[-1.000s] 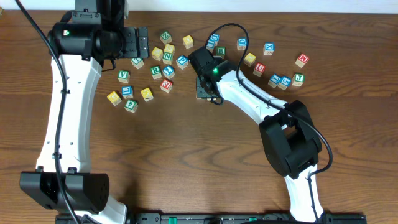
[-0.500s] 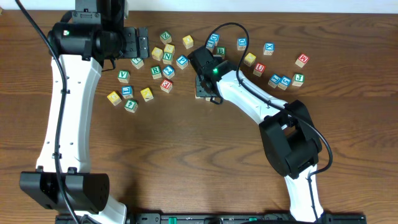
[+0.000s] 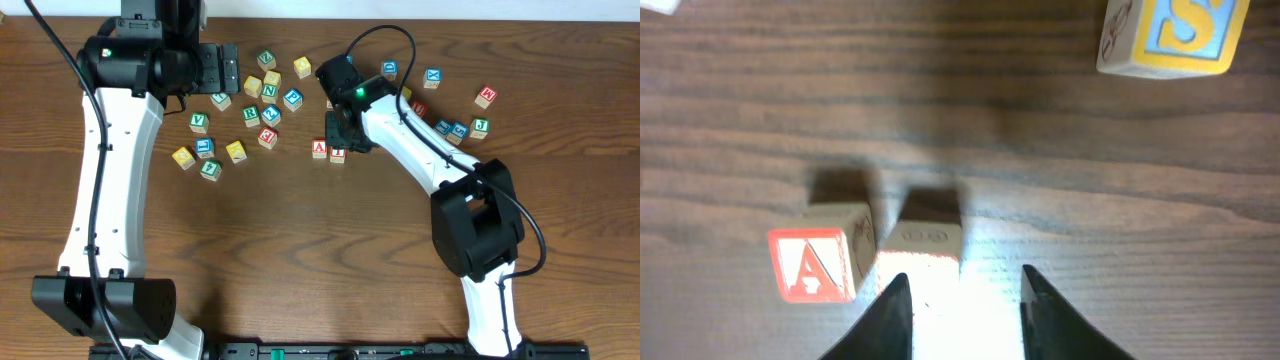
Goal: Spell out AI2
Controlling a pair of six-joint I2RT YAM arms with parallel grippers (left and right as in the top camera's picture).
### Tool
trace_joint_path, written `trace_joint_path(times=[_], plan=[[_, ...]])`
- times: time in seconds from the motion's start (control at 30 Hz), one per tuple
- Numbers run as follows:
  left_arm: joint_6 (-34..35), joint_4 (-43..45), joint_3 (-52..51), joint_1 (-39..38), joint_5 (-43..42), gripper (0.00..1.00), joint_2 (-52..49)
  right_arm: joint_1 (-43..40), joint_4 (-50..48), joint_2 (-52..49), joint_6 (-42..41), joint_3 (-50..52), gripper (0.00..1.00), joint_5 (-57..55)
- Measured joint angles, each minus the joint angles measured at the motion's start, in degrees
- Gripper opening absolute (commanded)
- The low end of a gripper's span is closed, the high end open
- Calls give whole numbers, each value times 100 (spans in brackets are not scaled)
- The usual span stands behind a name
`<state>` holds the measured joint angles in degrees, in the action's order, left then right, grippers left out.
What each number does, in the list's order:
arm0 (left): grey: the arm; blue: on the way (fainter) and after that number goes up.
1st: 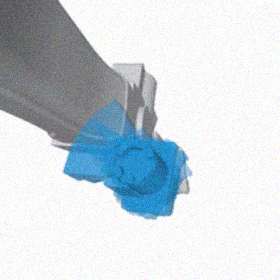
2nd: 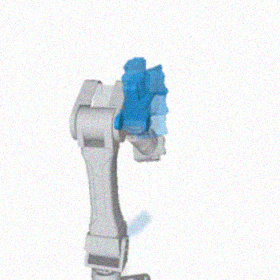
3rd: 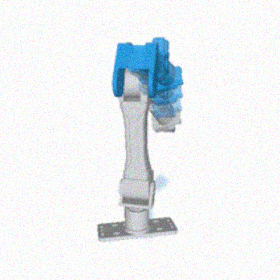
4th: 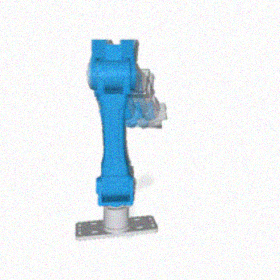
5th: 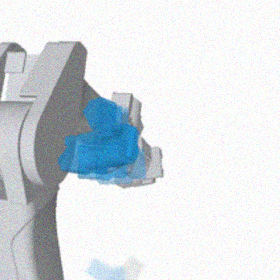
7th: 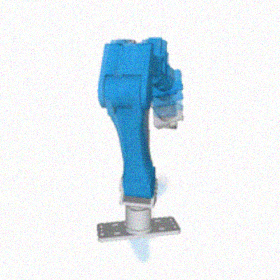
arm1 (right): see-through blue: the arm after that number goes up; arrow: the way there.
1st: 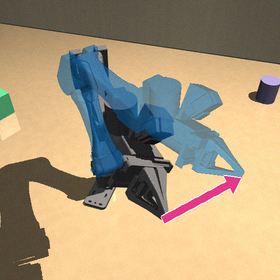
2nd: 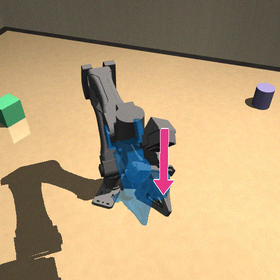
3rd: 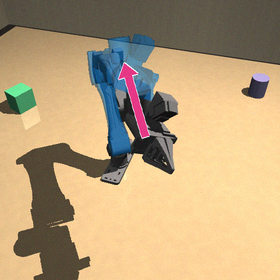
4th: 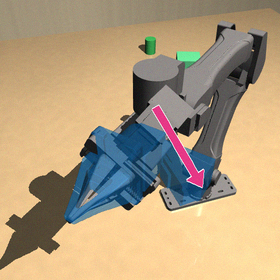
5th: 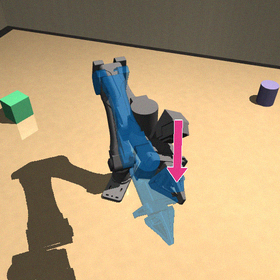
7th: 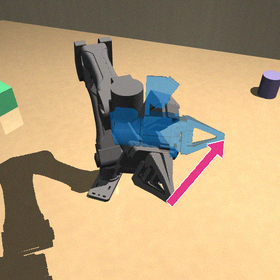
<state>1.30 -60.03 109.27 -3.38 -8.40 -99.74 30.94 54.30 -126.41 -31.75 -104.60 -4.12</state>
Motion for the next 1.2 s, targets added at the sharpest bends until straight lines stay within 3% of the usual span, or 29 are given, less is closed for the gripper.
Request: trace_joint_path(times=[0.2, 1.2], plan=[[0, 0, 0, 0, 0, 98, 0, -22, 525, 0, 144, -42, 1, 251], [0, 2, 0, 0, 0, 97, 0, 348, -420, -2, 400, 647, 2, 90]])
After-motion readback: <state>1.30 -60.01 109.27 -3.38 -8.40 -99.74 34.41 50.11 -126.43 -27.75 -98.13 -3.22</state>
